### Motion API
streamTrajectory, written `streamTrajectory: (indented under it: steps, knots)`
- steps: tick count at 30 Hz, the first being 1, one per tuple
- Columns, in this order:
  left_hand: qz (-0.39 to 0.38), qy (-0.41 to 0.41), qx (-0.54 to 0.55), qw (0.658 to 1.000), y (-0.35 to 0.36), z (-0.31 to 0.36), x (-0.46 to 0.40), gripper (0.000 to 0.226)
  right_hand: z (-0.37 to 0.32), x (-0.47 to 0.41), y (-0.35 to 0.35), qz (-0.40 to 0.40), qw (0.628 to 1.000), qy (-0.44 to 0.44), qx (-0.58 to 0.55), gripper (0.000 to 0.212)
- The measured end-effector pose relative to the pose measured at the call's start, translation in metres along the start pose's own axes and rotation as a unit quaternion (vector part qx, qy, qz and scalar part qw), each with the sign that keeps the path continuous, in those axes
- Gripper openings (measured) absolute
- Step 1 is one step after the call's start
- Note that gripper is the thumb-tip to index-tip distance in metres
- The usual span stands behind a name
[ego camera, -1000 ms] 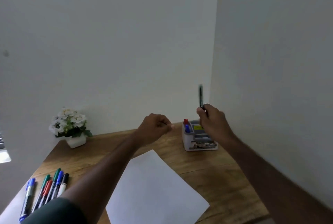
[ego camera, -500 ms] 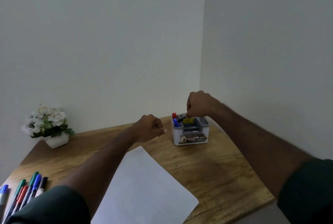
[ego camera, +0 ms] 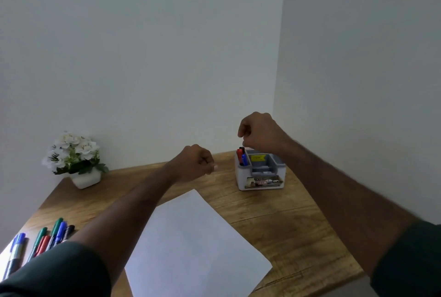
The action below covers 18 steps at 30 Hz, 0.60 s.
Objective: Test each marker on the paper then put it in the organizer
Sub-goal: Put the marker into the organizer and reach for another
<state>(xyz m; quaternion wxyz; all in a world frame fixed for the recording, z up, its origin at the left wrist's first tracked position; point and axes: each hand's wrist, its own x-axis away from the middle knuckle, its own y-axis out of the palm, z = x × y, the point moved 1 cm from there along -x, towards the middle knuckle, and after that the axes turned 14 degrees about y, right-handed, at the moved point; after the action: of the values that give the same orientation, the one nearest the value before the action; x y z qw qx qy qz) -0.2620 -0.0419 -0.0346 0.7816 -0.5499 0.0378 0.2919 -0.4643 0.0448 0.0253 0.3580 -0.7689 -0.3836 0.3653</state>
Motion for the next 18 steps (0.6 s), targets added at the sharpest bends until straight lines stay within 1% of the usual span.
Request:
streamTrajectory:
  steps: [3, 6, 10, 12, 15, 16, 18]
  knots:
    - [0.024, -0.007, 0.000, 1.000, -0.015, -0.001, 0.015, 0.020, -0.027, 0.017, 0.005, 0.060, 0.995, -0.054, -0.059, 0.028]
    - [0.038, -0.024, -0.022, 0.999, -0.032, -0.005, 0.038, 0.019, -0.058, 0.038, 0.031, 0.065, 0.989, -0.092, -0.093, 0.030]
    - [0.057, -0.069, -0.054, 0.995, -0.056, -0.020, 0.089, 0.020, -0.101, 0.065, 0.084, -0.023, 0.990, -0.113, -0.083, 0.020]
    - [0.064, -0.089, -0.061, 0.992, -0.068, -0.029, 0.123, 0.030, -0.123, 0.083, 0.110, -0.060, 0.987, -0.126, -0.083, 0.013]
    - [0.066, -0.100, -0.088, 0.989, -0.087, -0.047, 0.179, 0.049, -0.158, 0.109, 0.146, -0.113, 0.977, -0.158, -0.084, 0.013]
    - [0.072, -0.109, -0.097, 0.987, -0.092, -0.053, 0.199, 0.050, -0.170, 0.118, 0.157, -0.137, 0.973, -0.163, -0.083, 0.012]
    - [0.089, -0.140, -0.111, 0.980, -0.101, -0.065, 0.232, 0.043, -0.192, 0.133, 0.177, -0.181, 0.966, -0.169, -0.072, 0.007]
